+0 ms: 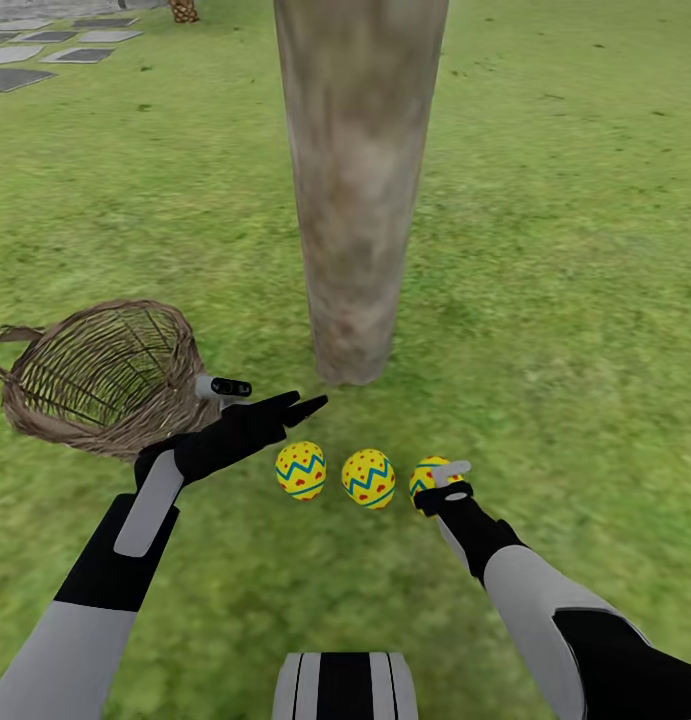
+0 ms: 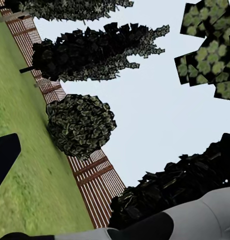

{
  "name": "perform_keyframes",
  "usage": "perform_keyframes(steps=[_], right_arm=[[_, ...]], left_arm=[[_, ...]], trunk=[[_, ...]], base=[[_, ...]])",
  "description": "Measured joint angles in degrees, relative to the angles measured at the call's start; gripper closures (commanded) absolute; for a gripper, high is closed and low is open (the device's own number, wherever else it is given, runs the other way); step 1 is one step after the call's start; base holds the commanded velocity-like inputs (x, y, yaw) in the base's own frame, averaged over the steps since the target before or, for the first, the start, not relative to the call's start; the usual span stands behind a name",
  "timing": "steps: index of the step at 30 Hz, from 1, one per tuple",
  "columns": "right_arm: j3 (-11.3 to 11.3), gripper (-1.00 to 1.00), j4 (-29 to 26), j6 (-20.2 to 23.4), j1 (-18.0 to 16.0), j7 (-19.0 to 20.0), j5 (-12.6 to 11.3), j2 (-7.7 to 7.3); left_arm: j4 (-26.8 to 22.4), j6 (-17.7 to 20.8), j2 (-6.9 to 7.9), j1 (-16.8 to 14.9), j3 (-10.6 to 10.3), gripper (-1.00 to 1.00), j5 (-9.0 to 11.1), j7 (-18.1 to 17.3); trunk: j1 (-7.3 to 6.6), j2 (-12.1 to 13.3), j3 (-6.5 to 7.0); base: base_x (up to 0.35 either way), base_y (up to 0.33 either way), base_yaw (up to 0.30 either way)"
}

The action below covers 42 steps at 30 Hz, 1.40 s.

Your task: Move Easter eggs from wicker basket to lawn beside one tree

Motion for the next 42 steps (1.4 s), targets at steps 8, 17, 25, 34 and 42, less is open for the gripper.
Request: perform_keyframes(steps=[8,17,25,34,42], right_arm=[[-0.2,-1.00,4.6,-0.2,0.0,0.2,-0.7,-0.24],[-0.5,-1.00,-8.4,1.1,0.6,0.3,-1.1,-0.41],[-11.7,-1.00,-20.7,24.5,3.8,10.5,-1.1,-4.63],[-12.2,-1.00,-19.9,24.5,12.5,11.0,-0.8,-8.22],[-11.8,-1.00,-9.6,20.8,15.3,11.2,-0.6,-8.89]], left_arm=[[-0.1,0.1,-0.02,0.0,-0.1,-1.00,0.0,0.0],[0.0,0.7,0.07,0.0,0.0,-1.00,-0.4,0.6],[14.6,2.5,-0.01,0.0,-7.7,-1.00,-1.7,7.6],[33.9,2.5,1.15,0.0,-9.4,-1.00,-11.6,8.2],[53.3,1.7,1.19,0.1,-14.6,-1.00,-18.7,8.4]], trunk=[[-0.19,0.1,1.77],[-0.43,0.2,3.77],[-0.62,0.4,5.53],[-0.85,0.5,7.53],[-1.05,0.6,9.30]], base=[[0.000,0.000,0.000],[0.000,0.000,0.000],[0.000,0.000,0.000],[-0.027,0.000,0.000],[-0.253,0.000,0.000]])
